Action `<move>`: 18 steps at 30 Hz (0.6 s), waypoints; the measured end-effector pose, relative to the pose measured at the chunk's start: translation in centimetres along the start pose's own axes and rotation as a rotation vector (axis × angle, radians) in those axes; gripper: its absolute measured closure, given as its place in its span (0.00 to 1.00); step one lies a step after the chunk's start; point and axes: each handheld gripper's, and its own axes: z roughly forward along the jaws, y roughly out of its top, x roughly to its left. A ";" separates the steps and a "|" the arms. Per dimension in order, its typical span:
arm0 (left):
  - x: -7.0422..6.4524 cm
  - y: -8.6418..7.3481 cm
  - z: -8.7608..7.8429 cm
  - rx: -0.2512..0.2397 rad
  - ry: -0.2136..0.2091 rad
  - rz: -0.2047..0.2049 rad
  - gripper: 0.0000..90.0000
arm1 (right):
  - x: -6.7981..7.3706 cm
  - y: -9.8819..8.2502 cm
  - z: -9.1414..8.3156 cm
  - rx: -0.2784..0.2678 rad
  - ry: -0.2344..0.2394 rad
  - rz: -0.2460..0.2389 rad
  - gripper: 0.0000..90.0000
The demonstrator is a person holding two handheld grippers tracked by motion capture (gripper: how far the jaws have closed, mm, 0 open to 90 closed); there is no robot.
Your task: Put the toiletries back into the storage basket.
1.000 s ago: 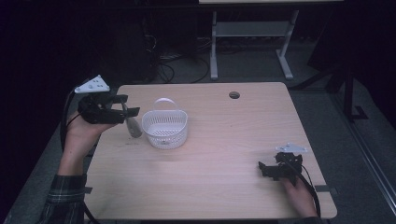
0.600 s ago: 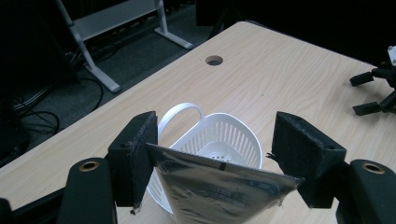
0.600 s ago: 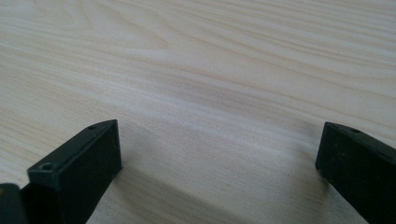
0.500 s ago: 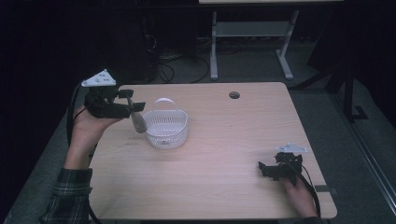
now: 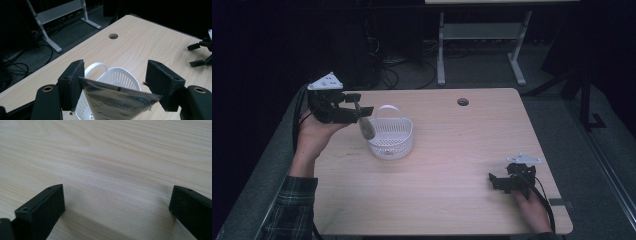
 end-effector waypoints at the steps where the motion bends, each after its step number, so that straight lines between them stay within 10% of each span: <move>1: 0.0 0.0 0.1 -0.002 0.001 0.001 0.35 | 0.0 0.0 0.0 0.000 0.000 0.000 0.00; 18: 0.6 -0.8 2.3 0.005 0.009 0.001 0.35 | 0.0 0.0 0.0 0.000 0.001 0.000 0.00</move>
